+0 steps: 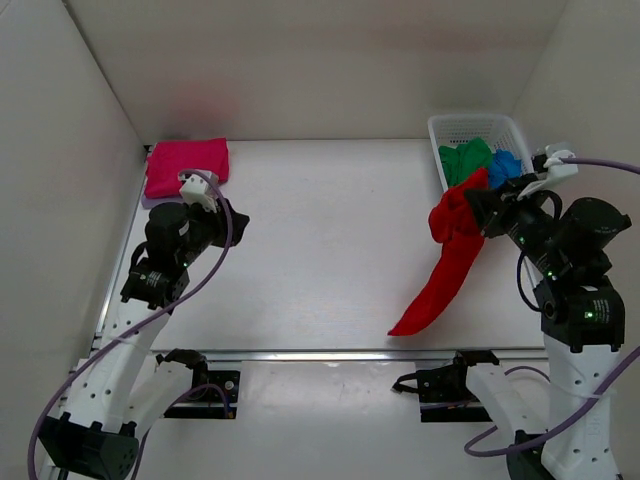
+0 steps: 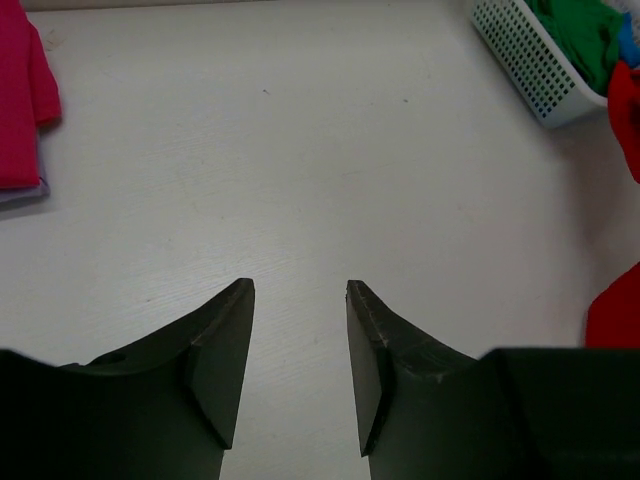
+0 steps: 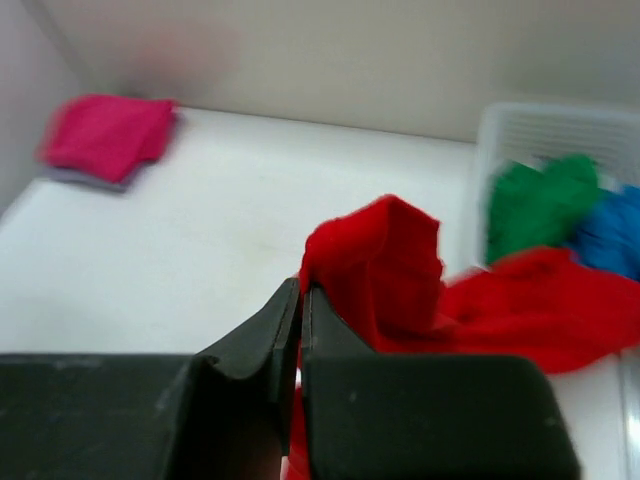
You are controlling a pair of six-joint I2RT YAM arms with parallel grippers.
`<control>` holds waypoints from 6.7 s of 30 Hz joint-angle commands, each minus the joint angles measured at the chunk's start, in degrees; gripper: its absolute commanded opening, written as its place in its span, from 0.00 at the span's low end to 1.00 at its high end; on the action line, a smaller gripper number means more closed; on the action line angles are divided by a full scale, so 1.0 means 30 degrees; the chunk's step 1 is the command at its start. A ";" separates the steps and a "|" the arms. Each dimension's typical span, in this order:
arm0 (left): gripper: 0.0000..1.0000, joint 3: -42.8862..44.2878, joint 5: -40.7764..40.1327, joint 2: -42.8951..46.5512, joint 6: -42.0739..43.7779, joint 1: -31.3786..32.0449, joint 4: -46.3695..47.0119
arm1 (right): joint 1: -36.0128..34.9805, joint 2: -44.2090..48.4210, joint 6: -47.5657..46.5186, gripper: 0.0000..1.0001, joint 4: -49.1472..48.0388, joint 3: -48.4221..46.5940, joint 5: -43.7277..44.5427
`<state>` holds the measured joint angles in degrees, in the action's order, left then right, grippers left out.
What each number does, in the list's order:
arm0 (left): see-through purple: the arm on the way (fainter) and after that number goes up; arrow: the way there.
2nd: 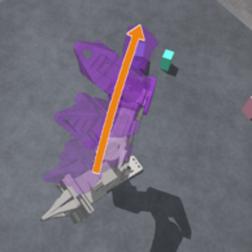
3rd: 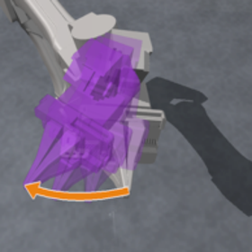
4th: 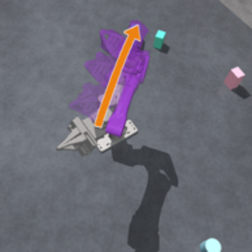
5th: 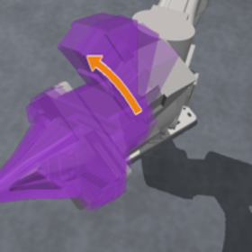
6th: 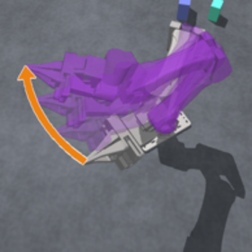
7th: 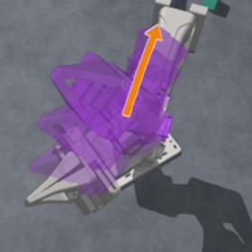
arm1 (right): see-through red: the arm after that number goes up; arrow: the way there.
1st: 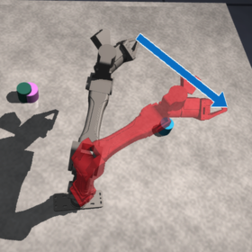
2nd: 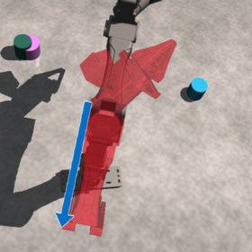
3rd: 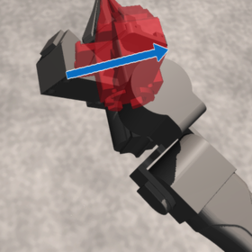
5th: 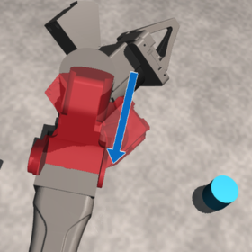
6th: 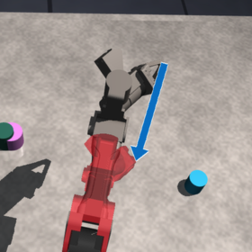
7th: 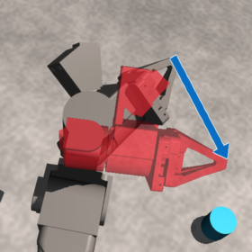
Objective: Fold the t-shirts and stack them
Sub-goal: Move the tshirt to the center of the board, then flatten out the tshirt
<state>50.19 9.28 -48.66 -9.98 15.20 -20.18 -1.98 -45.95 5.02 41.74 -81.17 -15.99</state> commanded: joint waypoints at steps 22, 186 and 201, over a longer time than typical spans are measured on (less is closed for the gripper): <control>0.79 -0.3864 0.2738 0.0287 -0.3265 0.1875 0.6394 | -0.8184 -0.9667 0.0763 0.00 -0.9664 0.3680 -0.0680; 0.00 1.0425 -0.7312 -0.2616 0.1422 -0.0821 -0.2353 | 0.6667 -0.5777 -0.0207 0.00 -0.2282 -0.4085 0.2550; 0.22 0.9930 -0.5789 -0.7796 -0.1038 -0.1551 -0.3733 | 0.2594 -1.3090 -0.0002 0.00 -0.0612 -0.6459 0.0260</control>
<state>81.06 -8.84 -69.10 -11.00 11.60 -30.46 7.90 -78.74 5.74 38.39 -98.91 -16.80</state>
